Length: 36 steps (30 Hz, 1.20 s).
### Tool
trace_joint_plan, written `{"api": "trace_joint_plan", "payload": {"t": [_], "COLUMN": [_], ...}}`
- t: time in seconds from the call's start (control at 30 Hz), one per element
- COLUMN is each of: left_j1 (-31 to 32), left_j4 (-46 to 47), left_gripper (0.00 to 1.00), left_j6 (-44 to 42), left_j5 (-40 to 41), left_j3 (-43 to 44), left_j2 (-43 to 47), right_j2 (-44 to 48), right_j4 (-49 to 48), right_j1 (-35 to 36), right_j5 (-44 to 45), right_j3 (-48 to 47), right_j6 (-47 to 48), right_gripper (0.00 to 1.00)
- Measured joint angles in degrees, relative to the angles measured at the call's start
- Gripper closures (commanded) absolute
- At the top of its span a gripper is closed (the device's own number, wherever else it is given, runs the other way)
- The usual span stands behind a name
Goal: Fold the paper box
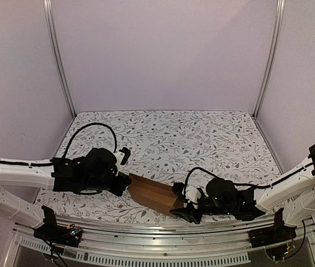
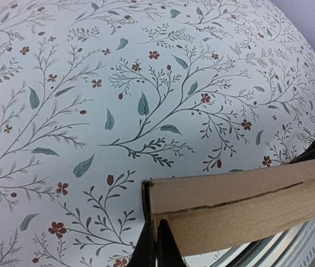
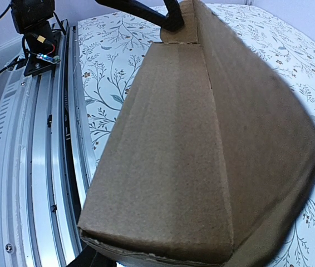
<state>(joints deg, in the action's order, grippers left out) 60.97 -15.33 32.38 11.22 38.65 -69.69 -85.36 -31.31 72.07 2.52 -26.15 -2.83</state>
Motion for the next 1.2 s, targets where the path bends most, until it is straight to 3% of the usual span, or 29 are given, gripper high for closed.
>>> {"api": "trace_joint_plan", "payload": {"t": [1.2], "left_j1": [1.6], "left_j4": [-3.3], "left_gripper": [1.00], "left_j6": [-2.1], "left_j5": [3.3], "left_j3": [2.4], "left_j2": [-2.0], "right_j2": [0.0], "right_j4": [-0.5], "right_j1": [0.6], "right_j5": [1.2], "right_j3": [0.4], "right_j6": [-0.7], "right_gripper": [0.63]}}
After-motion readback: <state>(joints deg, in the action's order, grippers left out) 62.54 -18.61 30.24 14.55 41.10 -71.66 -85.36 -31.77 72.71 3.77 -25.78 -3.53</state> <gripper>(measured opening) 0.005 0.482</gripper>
